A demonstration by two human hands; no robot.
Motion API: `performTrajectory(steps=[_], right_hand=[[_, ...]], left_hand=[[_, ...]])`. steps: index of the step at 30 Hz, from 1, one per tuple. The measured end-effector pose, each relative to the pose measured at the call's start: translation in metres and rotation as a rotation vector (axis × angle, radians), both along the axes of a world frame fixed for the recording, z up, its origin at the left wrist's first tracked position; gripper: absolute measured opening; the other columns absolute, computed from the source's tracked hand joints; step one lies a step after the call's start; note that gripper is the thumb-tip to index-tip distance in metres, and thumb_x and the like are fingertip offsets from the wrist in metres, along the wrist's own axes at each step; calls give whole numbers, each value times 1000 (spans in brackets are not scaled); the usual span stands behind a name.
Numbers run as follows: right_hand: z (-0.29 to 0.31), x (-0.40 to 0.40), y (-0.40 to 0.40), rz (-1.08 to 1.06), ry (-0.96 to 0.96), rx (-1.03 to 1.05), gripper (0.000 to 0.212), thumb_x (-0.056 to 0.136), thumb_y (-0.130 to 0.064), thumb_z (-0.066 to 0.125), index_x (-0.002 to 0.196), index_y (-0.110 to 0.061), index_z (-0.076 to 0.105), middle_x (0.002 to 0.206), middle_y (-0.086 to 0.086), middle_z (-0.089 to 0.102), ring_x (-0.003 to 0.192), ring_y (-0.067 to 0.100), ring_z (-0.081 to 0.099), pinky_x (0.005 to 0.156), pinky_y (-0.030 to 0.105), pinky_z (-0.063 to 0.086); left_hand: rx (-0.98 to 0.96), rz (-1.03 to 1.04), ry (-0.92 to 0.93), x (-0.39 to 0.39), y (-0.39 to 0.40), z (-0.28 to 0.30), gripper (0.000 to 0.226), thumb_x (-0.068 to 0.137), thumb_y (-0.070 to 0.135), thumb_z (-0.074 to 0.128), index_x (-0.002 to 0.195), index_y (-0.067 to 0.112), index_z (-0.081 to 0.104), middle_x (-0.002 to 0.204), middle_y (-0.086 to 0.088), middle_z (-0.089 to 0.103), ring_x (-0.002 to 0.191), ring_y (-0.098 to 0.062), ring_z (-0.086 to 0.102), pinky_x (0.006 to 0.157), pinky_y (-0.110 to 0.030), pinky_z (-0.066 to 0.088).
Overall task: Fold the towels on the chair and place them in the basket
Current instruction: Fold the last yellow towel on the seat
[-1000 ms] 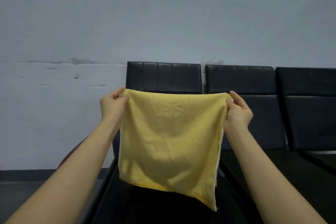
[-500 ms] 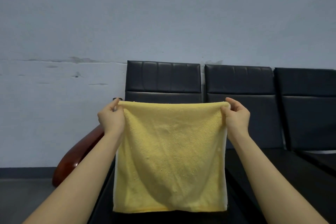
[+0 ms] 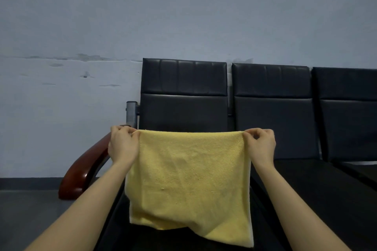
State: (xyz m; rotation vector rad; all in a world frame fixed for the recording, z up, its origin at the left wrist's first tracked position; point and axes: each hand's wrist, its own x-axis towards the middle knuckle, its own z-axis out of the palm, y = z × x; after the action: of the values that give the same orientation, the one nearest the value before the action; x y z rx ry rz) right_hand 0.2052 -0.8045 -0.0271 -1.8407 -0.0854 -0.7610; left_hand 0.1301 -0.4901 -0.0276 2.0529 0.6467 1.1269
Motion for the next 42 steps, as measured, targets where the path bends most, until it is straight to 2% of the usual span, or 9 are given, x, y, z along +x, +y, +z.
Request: performTrajectory(steps=[8, 13, 16, 20, 23, 27, 30, 35, 42], right_hand=[[-30, 27, 5, 61, 77, 44, 9, 95, -17, 56, 100, -14, 63, 111, 4, 53, 78, 13, 61, 67, 22, 54], [-26, 58, 12, 112, 91, 66, 6, 97, -18, 52, 99, -21, 57, 115, 9, 53, 89, 15, 59, 82, 40, 57], [-9, 72, 16, 130, 47, 105, 6, 100, -18, 47, 99, -20, 53, 118, 8, 51, 91, 13, 56, 86, 35, 52], [25, 80, 22, 155, -98, 228, 6, 101, -18, 44, 100, -19, 50, 118, 2, 46, 88, 4, 50, 78, 20, 44], [41, 78, 24, 196, -193, 275, 6, 102, -18, 43, 104, -19, 49, 115, 1, 50, 91, 4, 51, 75, 18, 42], [27, 61, 25, 230, -197, 298, 10, 102, -17, 42, 110, -17, 48, 104, -16, 50, 92, -4, 50, 73, 14, 40], [-7, 41, 23, 219, -155, 263, 11, 102, -16, 43, 110, -17, 49, 101, -17, 51, 91, -7, 50, 72, 14, 38], [-74, 16, 19, 173, -57, 172, 7, 100, -15, 46, 101, -20, 51, 100, 1, 56, 95, 16, 55, 80, 32, 49], [-137, 10, 17, 18, 181, -184, 10, 93, -18, 56, 98, -14, 64, 109, 0, 52, 110, 23, 41, 96, 38, 34]], left_hand=[[-128, -84, -24, 23, -3, -31, 6, 96, 20, 50, 93, 16, 55, 98, -6, 62, 83, -21, 58, 68, -38, 47], [-211, -108, -23, 58, -7, -27, 7, 98, 20, 48, 99, 14, 52, 110, -9, 57, 86, -19, 53, 72, -35, 44], [-296, -156, -92, 79, -8, -11, 10, 99, 22, 46, 103, 14, 51, 115, -10, 54, 87, -18, 52, 73, -31, 42], [-324, -232, -302, 86, -17, 28, 7, 101, 22, 43, 104, 16, 45, 95, 3, 50, 90, -17, 50, 73, -27, 39], [-316, -251, -439, 79, -24, 47, 12, 102, 23, 42, 109, 14, 44, 102, 2, 48, 92, -15, 47, 78, -27, 37], [-301, -262, -492, 58, -27, 27, 10, 102, 23, 40, 106, 15, 44, 101, 1, 50, 93, -15, 49, 76, -26, 37], [-300, -267, -442, 39, -26, -16, 8, 102, 22, 40, 104, 16, 45, 94, 3, 52, 91, -17, 51, 74, -27, 38], [-195, -165, -228, 18, -24, -89, 4, 98, 21, 45, 97, 18, 48, 101, -5, 54, 99, -26, 52, 85, -44, 45], [65, -52, 187, -1, -27, -147, 13, 91, 24, 56, 97, 13, 60, 107, -4, 59, 111, -29, 45, 95, -42, 30]])
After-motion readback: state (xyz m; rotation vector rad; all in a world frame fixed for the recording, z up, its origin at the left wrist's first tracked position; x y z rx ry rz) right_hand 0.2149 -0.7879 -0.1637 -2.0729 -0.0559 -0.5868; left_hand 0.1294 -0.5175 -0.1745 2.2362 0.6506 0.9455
